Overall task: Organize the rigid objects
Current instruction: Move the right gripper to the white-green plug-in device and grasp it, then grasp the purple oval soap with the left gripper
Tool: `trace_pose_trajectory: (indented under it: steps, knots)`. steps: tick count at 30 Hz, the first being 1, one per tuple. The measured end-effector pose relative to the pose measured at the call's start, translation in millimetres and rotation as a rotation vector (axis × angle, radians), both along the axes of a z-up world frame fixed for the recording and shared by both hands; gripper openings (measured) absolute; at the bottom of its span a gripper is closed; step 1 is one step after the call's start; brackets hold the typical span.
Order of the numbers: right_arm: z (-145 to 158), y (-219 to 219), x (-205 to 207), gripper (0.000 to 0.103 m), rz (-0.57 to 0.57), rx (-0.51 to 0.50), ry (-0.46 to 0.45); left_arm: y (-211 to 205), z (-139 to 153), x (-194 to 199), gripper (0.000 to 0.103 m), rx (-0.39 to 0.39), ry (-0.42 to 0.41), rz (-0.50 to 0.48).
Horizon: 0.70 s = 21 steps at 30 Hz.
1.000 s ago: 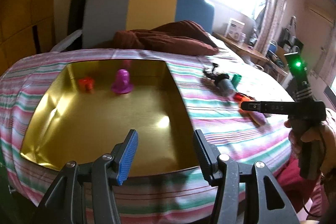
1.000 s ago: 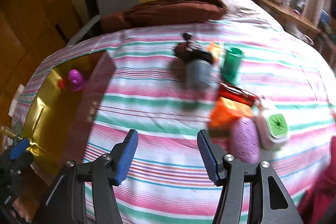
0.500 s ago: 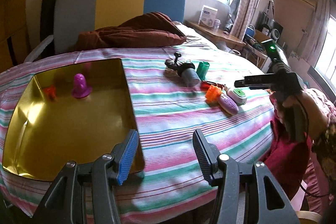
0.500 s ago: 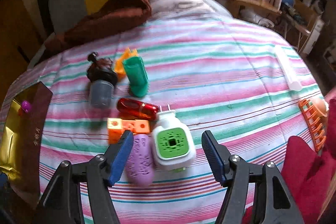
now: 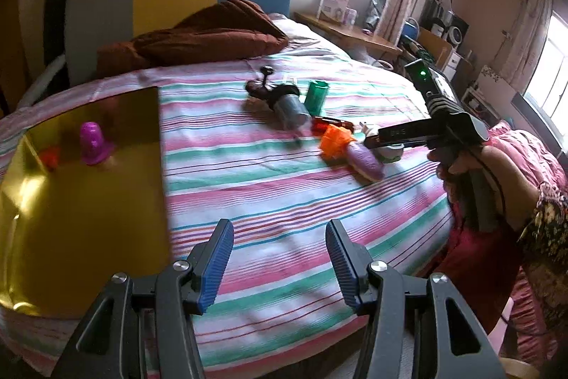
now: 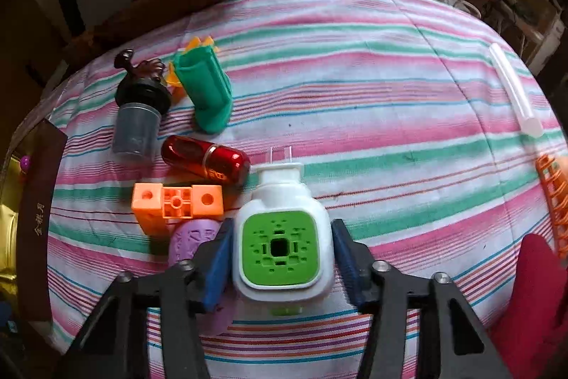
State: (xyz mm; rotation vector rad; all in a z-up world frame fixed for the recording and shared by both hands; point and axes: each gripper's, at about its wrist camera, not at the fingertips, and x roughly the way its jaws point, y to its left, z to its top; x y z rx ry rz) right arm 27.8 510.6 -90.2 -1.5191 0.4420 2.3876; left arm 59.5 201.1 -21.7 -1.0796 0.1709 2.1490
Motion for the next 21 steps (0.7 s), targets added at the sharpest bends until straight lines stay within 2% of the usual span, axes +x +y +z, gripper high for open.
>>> trace_pose_trajectory:
  steps: [9,16,21]
  knots:
    - [-0.7,14.9,7.0,0.053,-0.094,0.003,-0.003,60.1,-14.0,-14.2,0.055,-0.012,-0.073,-0.042]
    - [-0.2,20.0,8.5,0.053,-0.121,0.003,-0.003,119.6,-29.4,-22.8,0.055,-0.017,-0.129,-0.062]
    - [0.0,26.4,9.0,0.053,-0.145,-0.019,0.005,152.1,-44.5,-35.7,0.055,-0.037,-0.180,-0.028]
